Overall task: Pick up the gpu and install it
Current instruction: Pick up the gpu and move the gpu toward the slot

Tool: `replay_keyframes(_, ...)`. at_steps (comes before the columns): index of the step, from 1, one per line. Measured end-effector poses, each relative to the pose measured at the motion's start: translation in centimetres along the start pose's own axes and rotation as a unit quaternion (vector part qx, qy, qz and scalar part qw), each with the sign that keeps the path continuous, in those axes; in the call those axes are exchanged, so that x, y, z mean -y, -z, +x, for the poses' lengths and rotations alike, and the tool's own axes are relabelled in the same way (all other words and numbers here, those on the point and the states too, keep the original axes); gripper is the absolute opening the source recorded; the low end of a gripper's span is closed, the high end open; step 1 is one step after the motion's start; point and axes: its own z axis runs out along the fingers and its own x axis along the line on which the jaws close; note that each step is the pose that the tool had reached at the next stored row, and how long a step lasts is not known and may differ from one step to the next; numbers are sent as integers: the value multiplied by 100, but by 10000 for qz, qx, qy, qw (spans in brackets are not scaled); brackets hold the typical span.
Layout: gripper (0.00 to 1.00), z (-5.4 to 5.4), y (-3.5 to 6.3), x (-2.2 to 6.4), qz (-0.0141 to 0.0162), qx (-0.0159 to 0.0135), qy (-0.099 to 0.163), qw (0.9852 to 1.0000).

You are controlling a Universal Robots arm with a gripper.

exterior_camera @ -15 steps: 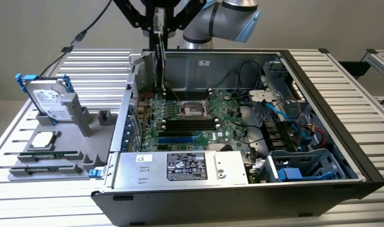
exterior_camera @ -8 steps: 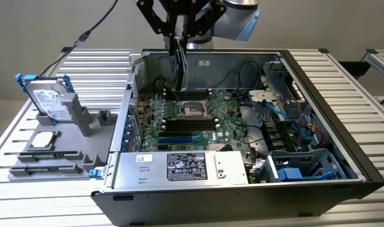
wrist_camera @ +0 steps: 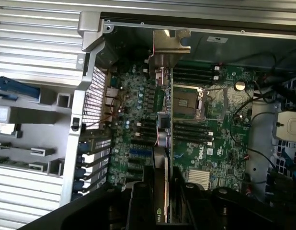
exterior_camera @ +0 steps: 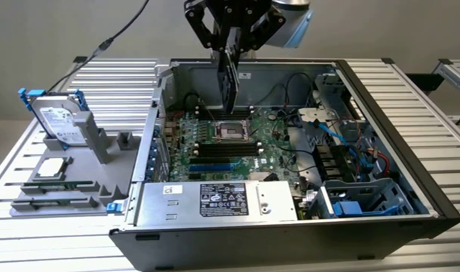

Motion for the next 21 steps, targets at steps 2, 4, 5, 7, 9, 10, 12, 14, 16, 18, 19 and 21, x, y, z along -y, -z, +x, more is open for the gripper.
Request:
replay_keyframes(2, 27, -11, -37, -14, -2, 3, -20, 10000)
replay_keyframes(4, 27, -21, -74, -24, -4, 6, -47, 10000)
replay_keyframes(5, 27, -25, -92, -27, -6, 8, -66, 10000)
replay_keyframes(7, 27, -34, -130, -35, -10, 13, -102, 9999)
replay_keyframes(9, 27, -42, -168, -45, -13, 17, -132, 9999)
replay_keyframes(10, 27, -46, -186, -51, -13, 18, -145, 9999)
replay_keyframes(12, 27, -55, -223, -63, -16, 22, -170, 9999)
replay_keyframes(14, 27, -64, -260, -73, -19, 25, -198, 9998)
replay_keyframes(16, 27, -71, -294, -81, -22, 29, -231, 9997)
replay_keyframes(18, 27, -74, -312, -83, -23, 33, -242, 9997)
replay_keyframes(19, 27, -73, -312, -83, -23, 27, -243, 9997)
replay_keyframes(21, 27, -73, -312, -83, -24, 14, -244, 9997)
